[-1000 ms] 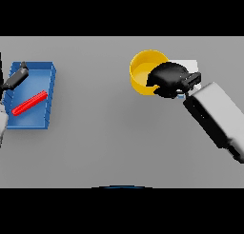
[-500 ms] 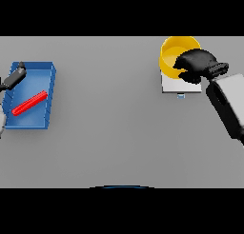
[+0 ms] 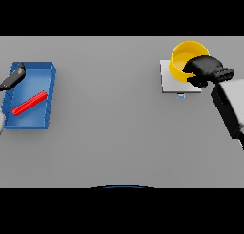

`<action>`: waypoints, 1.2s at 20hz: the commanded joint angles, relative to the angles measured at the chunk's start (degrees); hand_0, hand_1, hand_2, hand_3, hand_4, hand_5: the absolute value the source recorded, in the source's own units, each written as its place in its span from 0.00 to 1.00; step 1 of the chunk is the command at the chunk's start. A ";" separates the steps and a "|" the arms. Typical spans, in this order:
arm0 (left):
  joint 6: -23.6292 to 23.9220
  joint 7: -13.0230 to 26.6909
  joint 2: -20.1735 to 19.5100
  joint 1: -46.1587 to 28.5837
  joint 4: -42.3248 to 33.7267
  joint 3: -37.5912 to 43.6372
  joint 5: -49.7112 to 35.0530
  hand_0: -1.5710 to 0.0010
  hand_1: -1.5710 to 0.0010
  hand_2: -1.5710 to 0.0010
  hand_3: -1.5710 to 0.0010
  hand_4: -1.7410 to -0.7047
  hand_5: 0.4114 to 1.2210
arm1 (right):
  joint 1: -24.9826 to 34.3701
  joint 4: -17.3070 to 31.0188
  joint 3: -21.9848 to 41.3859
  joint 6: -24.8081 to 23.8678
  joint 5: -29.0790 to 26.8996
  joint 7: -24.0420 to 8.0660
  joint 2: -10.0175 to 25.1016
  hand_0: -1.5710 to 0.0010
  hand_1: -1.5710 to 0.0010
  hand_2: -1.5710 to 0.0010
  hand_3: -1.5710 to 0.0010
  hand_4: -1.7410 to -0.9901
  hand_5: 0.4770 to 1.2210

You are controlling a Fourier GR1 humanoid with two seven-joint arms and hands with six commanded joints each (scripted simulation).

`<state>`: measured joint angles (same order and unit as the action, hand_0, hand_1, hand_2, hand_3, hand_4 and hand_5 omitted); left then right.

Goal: Pick up the red beaker and tilt it to pour out 1 green nut into yellow bowl. Pick up the yellow bowl and place it on the metallic measuring scale.

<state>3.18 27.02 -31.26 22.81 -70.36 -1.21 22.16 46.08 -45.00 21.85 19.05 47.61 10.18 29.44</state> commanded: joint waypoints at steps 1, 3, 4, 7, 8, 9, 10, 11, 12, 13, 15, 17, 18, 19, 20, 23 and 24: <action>0.53 0.13 0.59 -0.02 -0.18 -0.22 0.17 1.00 1.00 1.00 1.00 0.98 0.33 | -0.18 0.81 -0.06 -0.70 0.04 0.21 -0.59 0.00 0.00 0.13 0.15 0.00 1.00; 0.60 0.23 0.63 -0.04 -0.09 -0.37 0.39 1.00 1.00 1.00 1.00 0.98 0.32 | 0.15 2.26 -0.41 -1.54 -0.21 1.90 -1.41 0.00 0.00 0.14 0.11 0.00 1.00; 0.56 0.16 0.32 0.30 0.38 -0.21 0.48 1.00 1.00 1.00 1.00 0.98 0.32 | 0.49 2.95 -0.54 -1.64 -0.22 2.58 -1.62 0.01 0.00 0.15 0.09 0.00 1.00; 0.38 0.46 0.50 0.57 -0.62 -0.56 0.57 1.00 1.00 1.00 1.00 0.98 0.32 | 0.48 3.80 -0.81 -2.01 -0.02 2.06 -1.66 0.08 0.04 0.12 0.12 0.01 1.00; 0.35 0.39 0.42 0.75 0.00 -0.47 0.59 1.00 1.00 1.00 1.00 0.98 0.32 | 0.12 2.96 -0.88 -1.14 -0.48 1.94 -1.67 0.06 0.06 0.10 0.21 0.01 1.00; 0.19 0.76 0.19 0.60 -0.30 -0.38 0.53 1.00 1.00 1.00 1.00 0.98 0.32 | 0.50 3.42 -0.93 -1.38 -0.41 1.96 -2.04 0.05 0.06 0.08 0.30 0.01 1.00; 0.12 -0.02 0.10 0.54 0.49 -0.36 0.50 1.00 1.00 1.00 1.00 0.98 0.32 | 0.69 2.42 -1.26 -0.78 -0.82 1.76 -1.93 0.08 0.15 0.18 0.37 0.07 1.00; 0.19 0.46 0.48 0.75 0.93 -0.79 0.88 1.00 1.00 1.00 1.00 0.99 0.32 | 0.37 2.21 -1.28 -0.49 -0.88 2.03 -1.69 0.22 0.30 0.31 0.43 0.11 0.90; 0.07 0.14 0.50 0.86 0.89 -0.74 0.70 1.00 1.00 1.00 1.00 0.99 0.32 | 0.33 2.49 -1.11 -0.49 -0.55 1.84 -1.63 0.37 0.44 0.41 0.49 0.15 0.81; 0.58 -0.38 0.92 1.04 1.63 -0.91 0.97 1.00 1.00 1.00 1.00 0.99 0.32 | 0.41 2.78 -0.38 -0.22 0.24 1.50 -1.62 0.50 0.55 0.50 0.54 0.18 0.74; 0.52 -0.98 0.74 1.29 1.63 -0.64 0.67 1.00 1.00 1.00 1.00 0.99 0.31 | 0.68 2.86 0.61 0.28 1.09 2.25 -1.41 0.68 0.71 0.65 0.62 0.22 0.64; 0.66 -0.60 0.73 1.57 2.35 -0.41 0.63 1.00 1.00 1.00 1.00 0.98 0.31 | 1.24 2.73 1.21 0.56 1.47 2.99 -1.70 0.79 0.82 0.76 0.68 0.24 0.58; 0.66 -0.41 0.70 1.29 2.12 -0.52 0.76 1.00 1.00 1.00 1.00 0.98 0.31 | 1.28 2.95 1.40 0.13 1.67 3.24 -2.04 0.83 0.85 0.81 0.70 0.25 0.56; 0.40 -0.61 0.38 0.79 1.56 -0.43 0.61 1.00 1.00 1.00 1.00 0.98 0.31 | 1.64 3.19 1.41 0.41 1.69 3.77 -1.77 0.87 0.88 0.84 0.73 0.25 0.54; 0.62 -0.77 0.49 0.93 1.75 -0.45 0.70 1.00 1.00 1.00 1.00 0.98 0.31 | 1.66 3.23 1.04 0.20 1.24 4.35 -1.85 0.89 0.91 0.88 0.75 0.26 0.51; 1.08 -0.65 0.77 0.99 1.62 -0.58 0.97 1.00 1.00 1.00 1.00 0.98 0.31 | 1.58 4.62 0.74 -0.99 1.39 4.25 -2.09 0.95 0.95 0.94 0.81 0.28 0.45; 0.88 -0.47 0.49 1.33 2.19 -0.39 0.93 1.00 1.00 1.00 1.00 0.98 0.31 | 1.56 4.36 0.55 -0.55 1.17 3.69 -2.03 0.96 0.96 0.95 0.83 0.29 0.43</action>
<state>4.08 26.64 -30.79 24.15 -68.17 -1.59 23.10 47.64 -40.65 22.40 18.49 48.78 13.87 27.42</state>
